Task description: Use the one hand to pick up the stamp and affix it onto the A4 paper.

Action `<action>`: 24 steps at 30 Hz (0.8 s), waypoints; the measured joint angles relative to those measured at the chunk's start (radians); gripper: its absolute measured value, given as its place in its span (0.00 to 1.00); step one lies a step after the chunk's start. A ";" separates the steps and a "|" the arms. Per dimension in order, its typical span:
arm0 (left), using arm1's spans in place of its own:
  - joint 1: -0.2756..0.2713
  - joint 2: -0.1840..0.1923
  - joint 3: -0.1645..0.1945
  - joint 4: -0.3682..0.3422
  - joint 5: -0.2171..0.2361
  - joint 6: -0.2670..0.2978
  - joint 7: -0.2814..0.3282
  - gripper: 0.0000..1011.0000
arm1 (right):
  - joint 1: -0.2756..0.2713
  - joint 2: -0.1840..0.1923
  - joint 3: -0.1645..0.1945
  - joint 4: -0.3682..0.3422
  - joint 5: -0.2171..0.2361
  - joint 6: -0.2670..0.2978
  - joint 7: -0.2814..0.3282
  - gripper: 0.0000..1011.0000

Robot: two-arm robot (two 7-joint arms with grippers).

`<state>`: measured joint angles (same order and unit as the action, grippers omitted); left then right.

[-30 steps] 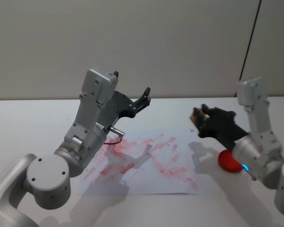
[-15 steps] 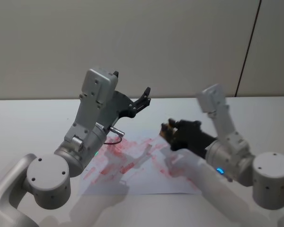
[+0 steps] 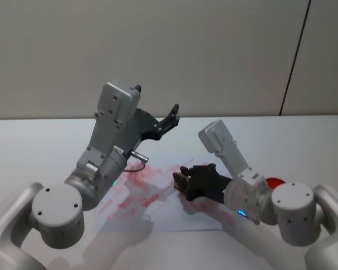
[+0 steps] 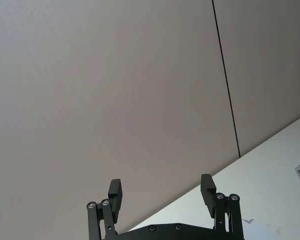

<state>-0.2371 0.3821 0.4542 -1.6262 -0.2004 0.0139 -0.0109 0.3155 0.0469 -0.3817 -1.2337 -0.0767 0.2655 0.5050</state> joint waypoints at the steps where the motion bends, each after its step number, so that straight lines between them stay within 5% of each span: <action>1: 0.000 0.000 0.000 0.000 0.000 0.000 0.000 0.99 | 0.003 -0.002 -0.001 0.005 -0.003 0.000 0.002 0.19; 15: 0.000 0.000 0.000 0.000 0.000 0.000 0.000 0.99 | 0.022 -0.010 -0.011 0.053 -0.028 -0.011 0.008 0.19; 24: 0.000 0.000 0.000 0.000 0.000 0.000 0.000 0.99 | 0.009 0.000 -0.005 0.012 0.011 -0.019 -0.011 0.19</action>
<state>-0.2371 0.3821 0.4542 -1.6262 -0.2004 0.0139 -0.0109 0.3241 0.0472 -0.3868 -1.2212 -0.0662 0.2464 0.4941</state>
